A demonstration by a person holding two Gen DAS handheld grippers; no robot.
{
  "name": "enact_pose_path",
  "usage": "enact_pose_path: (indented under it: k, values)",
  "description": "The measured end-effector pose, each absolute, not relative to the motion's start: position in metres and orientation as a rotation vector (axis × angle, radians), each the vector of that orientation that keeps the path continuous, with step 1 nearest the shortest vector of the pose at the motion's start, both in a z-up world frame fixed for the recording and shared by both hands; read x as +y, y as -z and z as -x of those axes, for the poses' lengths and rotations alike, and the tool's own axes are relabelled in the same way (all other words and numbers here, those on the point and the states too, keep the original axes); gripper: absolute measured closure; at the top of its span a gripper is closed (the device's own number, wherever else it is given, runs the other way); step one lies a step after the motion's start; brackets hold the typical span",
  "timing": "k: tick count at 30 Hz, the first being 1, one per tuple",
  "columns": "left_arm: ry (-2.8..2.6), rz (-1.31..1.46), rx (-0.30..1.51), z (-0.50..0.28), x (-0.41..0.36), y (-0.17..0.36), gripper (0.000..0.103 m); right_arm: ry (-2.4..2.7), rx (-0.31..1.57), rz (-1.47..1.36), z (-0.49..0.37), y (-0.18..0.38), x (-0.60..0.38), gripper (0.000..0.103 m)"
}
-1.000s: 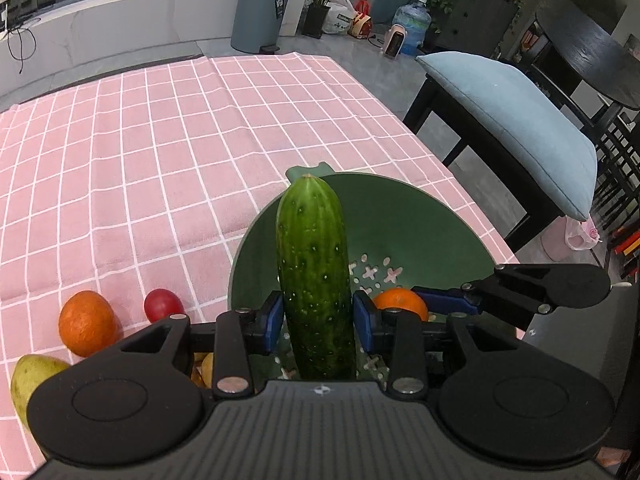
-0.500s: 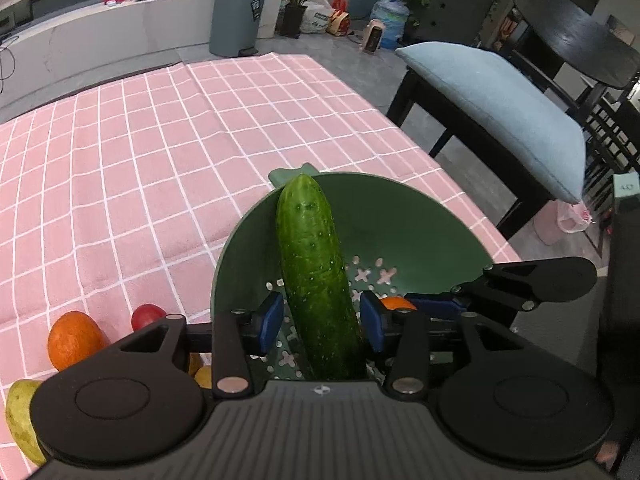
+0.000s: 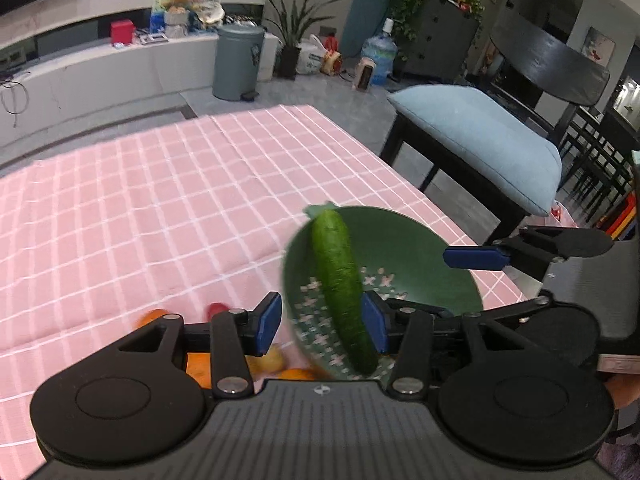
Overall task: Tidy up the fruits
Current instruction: 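Open the left gripper dropping the cucumber while the right releases the orange into the colander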
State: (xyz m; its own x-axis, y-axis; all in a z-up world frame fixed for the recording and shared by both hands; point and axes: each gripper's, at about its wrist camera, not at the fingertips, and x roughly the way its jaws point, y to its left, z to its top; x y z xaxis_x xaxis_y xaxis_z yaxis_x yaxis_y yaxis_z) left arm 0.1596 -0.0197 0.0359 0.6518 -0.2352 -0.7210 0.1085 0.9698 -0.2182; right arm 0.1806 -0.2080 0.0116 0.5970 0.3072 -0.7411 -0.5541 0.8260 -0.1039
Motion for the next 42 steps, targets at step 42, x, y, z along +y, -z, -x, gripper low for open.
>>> enact_pose_path:
  k: [42]
  values:
    - [-0.030, 0.237, 0.886, -0.108, 0.075, 0.044, 0.019, -0.259, 0.862, -0.053, -0.124, 0.083, -0.134, 0.054]
